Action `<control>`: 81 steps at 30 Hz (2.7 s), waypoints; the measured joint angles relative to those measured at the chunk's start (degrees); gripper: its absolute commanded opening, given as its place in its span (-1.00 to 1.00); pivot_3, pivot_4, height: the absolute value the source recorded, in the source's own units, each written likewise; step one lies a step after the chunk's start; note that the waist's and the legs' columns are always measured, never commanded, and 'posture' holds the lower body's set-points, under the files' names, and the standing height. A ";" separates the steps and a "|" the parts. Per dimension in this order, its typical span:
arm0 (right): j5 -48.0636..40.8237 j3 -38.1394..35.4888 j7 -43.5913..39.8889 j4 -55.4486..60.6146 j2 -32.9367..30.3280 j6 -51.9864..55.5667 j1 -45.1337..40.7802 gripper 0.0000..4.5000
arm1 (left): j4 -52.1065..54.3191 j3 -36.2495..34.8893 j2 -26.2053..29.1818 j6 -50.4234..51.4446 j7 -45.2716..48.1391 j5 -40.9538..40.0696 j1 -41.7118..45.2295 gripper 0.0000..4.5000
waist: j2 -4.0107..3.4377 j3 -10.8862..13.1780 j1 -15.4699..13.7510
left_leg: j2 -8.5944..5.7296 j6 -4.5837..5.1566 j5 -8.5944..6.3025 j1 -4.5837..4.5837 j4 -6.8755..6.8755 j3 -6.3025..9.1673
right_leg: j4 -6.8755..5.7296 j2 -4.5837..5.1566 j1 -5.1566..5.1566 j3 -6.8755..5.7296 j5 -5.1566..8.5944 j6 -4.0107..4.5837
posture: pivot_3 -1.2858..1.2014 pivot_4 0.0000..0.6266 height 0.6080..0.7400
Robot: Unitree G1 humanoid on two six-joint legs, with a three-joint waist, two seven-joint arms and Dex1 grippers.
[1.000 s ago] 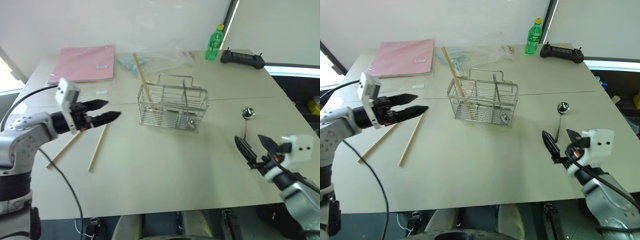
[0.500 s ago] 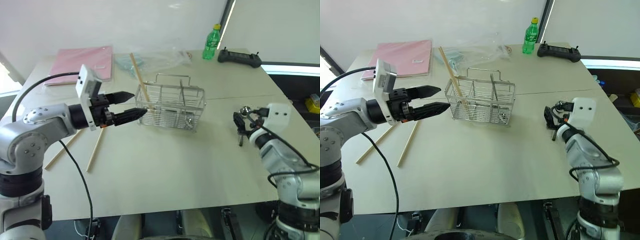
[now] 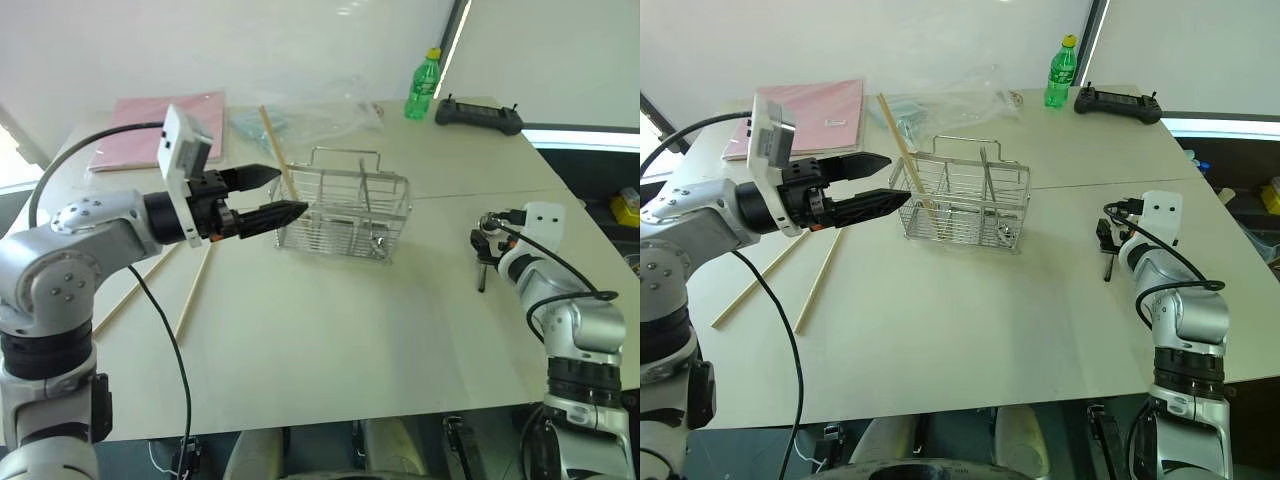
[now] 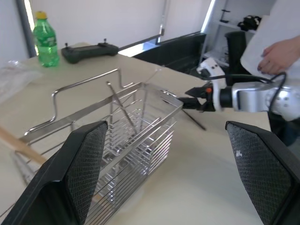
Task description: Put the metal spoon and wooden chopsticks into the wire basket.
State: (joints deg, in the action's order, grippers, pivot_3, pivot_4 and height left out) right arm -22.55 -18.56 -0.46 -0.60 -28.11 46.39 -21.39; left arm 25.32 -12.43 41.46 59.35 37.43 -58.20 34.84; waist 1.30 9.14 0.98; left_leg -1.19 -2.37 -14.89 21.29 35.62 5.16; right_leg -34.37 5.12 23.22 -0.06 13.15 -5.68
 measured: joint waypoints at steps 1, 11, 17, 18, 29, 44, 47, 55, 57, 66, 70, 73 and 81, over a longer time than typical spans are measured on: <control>0.20 -0.06 -0.12 -0.82 0.00 -0.02 -0.45 0.90 | 0.28 -0.01 0.50 0.00 0.38 -0.10 -0.02 0.89 | -0.01 0.01 -0.04 | 0.01 0.00 0.00 0.00 0.00 0.01 | 0.00 -0.01 0.00 0.00 0.00 0.00 | 0.03 -0.52 0.82; 2.99 0.13 -1.47 -6.74 0.19 -1.73 -2.72 0.90 | 1.97 0.41 5.36 0.46 5.90 -4.40 -0.62 0.89 | -0.06 0.04 -0.15 | 0.01 0.00 0.00 0.02 0.02 0.00 | 0.01 -0.04 0.00 0.04 0.00 0.00 | 0.03 -0.52 0.82; 3.70 0.13 -1.44 -6.35 1.00 -1.08 -2.88 0.90 | 1.90 2.29 5.84 -0.16 8.07 -4.00 -0.35 0.89 | -0.06 0.04 -0.12 | 0.02 0.00 0.00 0.01 0.02 0.01 | 0.00 -0.06 0.00 0.05 0.00 0.01 | 0.03 -0.52 0.82; 3.69 0.13 -1.47 -6.32 1.16 -0.95 -3.25 0.90 | 1.80 2.31 5.84 -0.33 8.16 -3.64 -0.12 0.89 | -0.07 0.05 -0.12 | 0.02 0.00 0.00 0.01 0.03 0.00 | 0.00 -0.06 0.00 0.05 0.00 0.00 | 0.03 -0.52 0.82; 3.23 -0.73 -0.34 -6.34 2.04 8.31 -7.06 0.90 | 0.83 2.65 5.07 -2.03 7.97 -2.55 2.29 0.89 | -0.11 0.07 -0.18 | 0.02 0.00 0.00 0.02 0.02 0.01 | 0.01 -0.07 0.00 0.07 0.00 0.01 | 0.03 -0.52 0.82; 3.03 -4.98 0.61 -5.89 2.89 15.77 -8.51 0.66 | 0.56 2.62 4.64 -2.28 6.67 -2.54 3.04 1.00 | -0.11 0.07 -0.20 | 0.02 0.01 0.00 0.02 0.03 0.01 | 0.01 -0.08 -0.02 0.07 0.00 0.00 | 0.03 -0.52 0.82; 3.12 -5.61 0.78 -5.64 2.99 15.89 -8.18 0.10 | 0.50 2.63 4.63 -2.29 6.32 -2.54 3.35 1.00 | -0.11 0.07 -0.15 | 0.02 0.01 0.00 0.02 0.03 0.01 | 0.01 -0.09 -0.02 0.07 0.00 0.00 | 0.03 -0.52 0.82; 3.22 -6.63 1.22 -3.11 4.39 17.14 -7.26 -0.98 | -0.72 2.63 4.10 -2.29 5.97 -2.58 5.82 1.00 | -0.11 0.07 0.01 | 0.03 0.01 0.00 0.00 0.03 0.02 | 0.00 -0.10 -0.02 0.07 -0.01 -0.01 | 0.03 -0.52 0.82; 3.24 -6.74 1.22 -2.86 4.46 17.17 -7.06 -0.98 | -1.06 2.63 4.00 -2.29 5.98 -2.57 5.82 1.00 | -0.11 0.07 -0.01 | 0.03 0.01 0.00 0.00 0.03 0.02 | 0.00 -0.10 -0.02 0.07 -0.01 0.00 | 0.03 -0.52 0.82; 5.99 -5.05 2.08 0.76 4.56 11.80 -4.41 -0.98 | -1.70 2.64 3.55 -2.35 6.26 -2.29 5.82 1.00 | -0.21 0.14 -0.13 | 0.02 0.01 -0.01 0.03 0.03 0.01 | 0.03 -0.09 -0.01 0.08 -0.01 -0.01 | 0.03 -0.52 0.82; 8.81 -3.73 1.88 7.50 4.36 -1.10 -4.96 -0.98 | -1.97 2.64 4.25 -2.57 7.27 -1.09 5.29 1.00 | -0.37 0.24 0.21 | 0.03 0.01 -0.01 0.00 -0.01 0.01 | 0.01 -0.12 0.02 0.09 -0.09 -0.17 | 0.03 -0.52 0.82; 6.91 -3.98 0.64 14.06 4.90 -5.80 -9.30 -0.98 | -2.73 2.61 5.03 -2.98 7.98 0.26 3.52 1.00 | -0.45 0.28 0.52 | 0.10 0.01 0.00 -0.03 -0.07 0.02 | -0.03 -0.17 0.05 0.09 -0.11 -0.19 | 0.03 -0.52 0.82; -12.52 -1.90 1.45 26.06 18.45 0.79 -24.53 -0.98 | -3.97 2.51 5.44 -4.91 8.49 1.97 4.08 1.00 | -0.42 0.28 -0.05 | 0.21 0.01 0.00 0.02 -0.07 0.13 | -0.01 -0.31 0.08 0.09 -0.10 -0.05 | 0.03 -0.52 0.82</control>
State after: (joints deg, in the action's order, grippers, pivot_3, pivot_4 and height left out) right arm -35.07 -20.45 0.98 25.46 -9.65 47.18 -45.92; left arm 21.34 -9.92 46.90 54.43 45.92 -56.23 38.93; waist 0.88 9.42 0.93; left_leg -0.98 -2.36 -14.89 21.31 35.55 5.29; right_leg -34.38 4.81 23.29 0.03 13.05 -5.72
